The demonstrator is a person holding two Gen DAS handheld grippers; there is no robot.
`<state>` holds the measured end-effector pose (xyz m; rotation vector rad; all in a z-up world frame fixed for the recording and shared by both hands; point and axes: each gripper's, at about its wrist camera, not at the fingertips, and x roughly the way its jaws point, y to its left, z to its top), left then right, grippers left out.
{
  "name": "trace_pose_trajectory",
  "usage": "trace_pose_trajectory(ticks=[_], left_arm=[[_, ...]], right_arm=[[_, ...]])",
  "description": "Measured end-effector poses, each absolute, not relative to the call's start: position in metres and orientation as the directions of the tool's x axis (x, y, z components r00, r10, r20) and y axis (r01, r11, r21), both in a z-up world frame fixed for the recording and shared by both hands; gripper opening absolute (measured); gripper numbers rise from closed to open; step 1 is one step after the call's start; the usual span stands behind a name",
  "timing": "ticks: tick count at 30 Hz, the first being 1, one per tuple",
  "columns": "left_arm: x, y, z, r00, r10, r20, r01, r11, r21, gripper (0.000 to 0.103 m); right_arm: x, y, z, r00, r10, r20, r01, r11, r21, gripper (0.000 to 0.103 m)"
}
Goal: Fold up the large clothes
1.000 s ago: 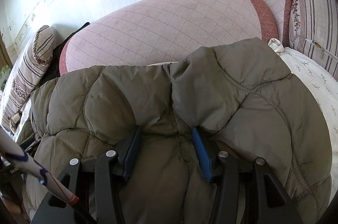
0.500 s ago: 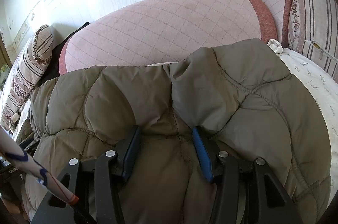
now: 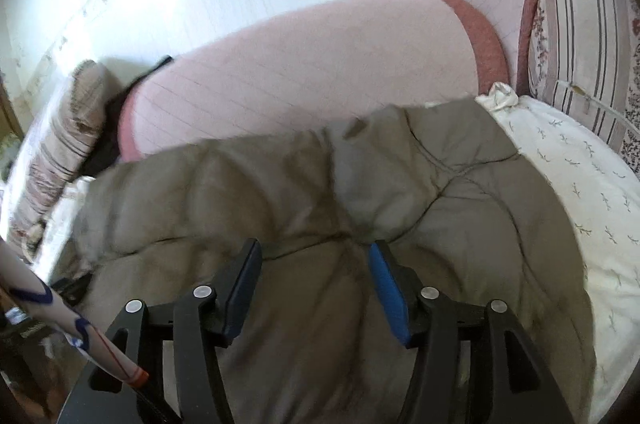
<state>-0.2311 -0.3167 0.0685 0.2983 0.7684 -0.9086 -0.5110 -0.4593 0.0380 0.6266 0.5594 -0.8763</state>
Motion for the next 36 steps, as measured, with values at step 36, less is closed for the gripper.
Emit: trace_pose_trajectory(ticks=[36], left_arm=[[-0.252, -0.201, 0.05, 0.456, -0.375, -0.807, 0.689, 0.723, 0.052, 0.103]], right_arm=[[-0.539, -0.344, 0.008, 0.378, -0.453, -0.807, 0.866, 0.481, 0.136, 0.07]])
